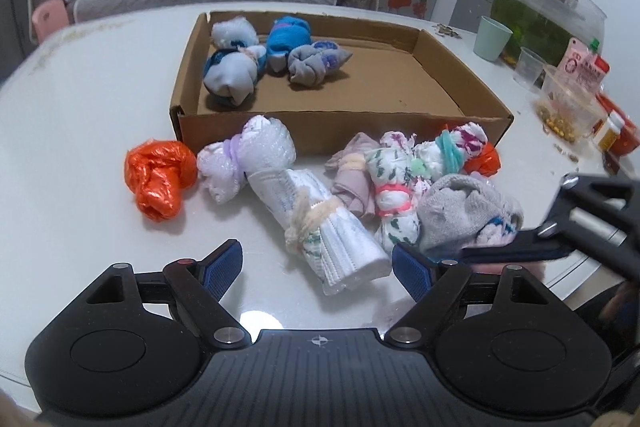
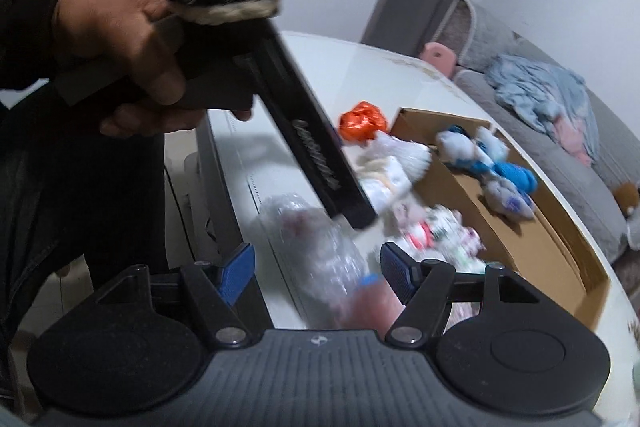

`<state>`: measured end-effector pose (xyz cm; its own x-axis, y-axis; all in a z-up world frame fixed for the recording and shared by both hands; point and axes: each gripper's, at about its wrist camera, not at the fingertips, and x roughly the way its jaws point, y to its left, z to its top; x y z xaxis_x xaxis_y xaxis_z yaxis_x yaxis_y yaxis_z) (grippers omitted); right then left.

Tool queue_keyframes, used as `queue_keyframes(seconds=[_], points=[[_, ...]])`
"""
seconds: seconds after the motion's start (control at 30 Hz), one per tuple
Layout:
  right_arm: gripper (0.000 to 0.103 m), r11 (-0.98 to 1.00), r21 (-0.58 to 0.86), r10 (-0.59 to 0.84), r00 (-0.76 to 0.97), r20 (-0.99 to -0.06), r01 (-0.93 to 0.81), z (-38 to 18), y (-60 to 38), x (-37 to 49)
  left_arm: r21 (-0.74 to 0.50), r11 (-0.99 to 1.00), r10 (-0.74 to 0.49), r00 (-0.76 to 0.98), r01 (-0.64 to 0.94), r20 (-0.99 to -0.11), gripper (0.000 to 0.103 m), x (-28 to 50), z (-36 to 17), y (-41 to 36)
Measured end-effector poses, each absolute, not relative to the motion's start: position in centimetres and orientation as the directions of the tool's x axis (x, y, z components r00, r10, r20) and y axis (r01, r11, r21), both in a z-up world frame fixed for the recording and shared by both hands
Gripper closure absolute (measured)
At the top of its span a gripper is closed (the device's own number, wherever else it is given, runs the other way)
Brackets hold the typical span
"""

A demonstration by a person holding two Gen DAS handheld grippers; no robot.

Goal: Organize objects
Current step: 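Grasp white rolled towel with left gripper while right gripper grasps clear plastic bag bundle, then carry the towel roll and plastic bundle into the box and lower them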

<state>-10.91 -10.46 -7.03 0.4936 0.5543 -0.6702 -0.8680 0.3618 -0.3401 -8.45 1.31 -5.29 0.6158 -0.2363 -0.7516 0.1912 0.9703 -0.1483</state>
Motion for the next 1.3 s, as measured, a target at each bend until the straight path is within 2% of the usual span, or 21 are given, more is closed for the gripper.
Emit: queue_keyframes(seconds=[0.17, 0.27, 0.33, 0.43, 0.47, 0.5, 0.6, 0.97, 1.3], points=[[0.046, 0.291, -0.333, 0.542, 0.441, -0.715, -0.897, -7.5, -9.2, -9.6, -0.192, 0.968, -0.251, 0.609, 0.162, -0.753, 0.016, -7.5, -5.0, 1.7], [0.056, 0.276, -0.309, 0.533, 0.412, -0.739, -0.910, -7.8, -9.0, -8.9, -0.192, 0.970, -0.244, 0.599, 0.150, -0.763, 0.016, -6.7, -5.4, 1.3], [0.065, 0.271, -0.278, 0.539, 0.384, -0.749, -0.922, -7.7, -9.1, -8.5, -0.195, 0.970, -0.243, 0.589, 0.146, -0.770, 0.018, -6.4, -5.8, 1.2], [0.071, 0.266, -0.254, 0.547, 0.362, -0.755, -0.930, -7.5, -9.4, -8.5, -0.189, 0.972, -0.234, 0.587, 0.139, -0.775, 0.033, -6.3, -6.1, 1.4], [0.071, 0.265, -0.245, 0.550, 0.355, -0.756, -0.933, -7.4, -9.5, -8.4, -0.183, 0.973, -0.229, 0.587, 0.137, -0.776, 0.046, -6.2, -6.1, 1.5], [0.071, 0.268, -0.236, 0.552, 0.350, -0.757, -0.934, -7.3, -9.5, -8.3, -0.185, 0.974, -0.228, 0.586, 0.133, -0.778, 0.054, -6.2, -6.1, 1.7], [0.073, 0.271, -0.220, 0.562, 0.340, -0.754, -0.937, -7.1, -9.5, -8.3, -0.185, 0.973, -0.231, 0.585, 0.138, -0.778, 0.061, -6.5, -6.0, 2.1], [0.074, 0.296, -0.185, 0.611, 0.334, -0.718, -0.937, -4.8, -10.7, -8.7, -0.163, 0.978, -0.207, 0.617, 0.128, -0.759, 0.063, -7.9, -4.5, 3.9], [0.074, 0.372, -0.142, 0.668, 0.371, -0.645, -0.917, -0.1, -13.6, -6.4, -0.114, 0.985, -0.173, 0.656, 0.132, -0.735, 0.062, -8.3, -1.4, 5.5]])
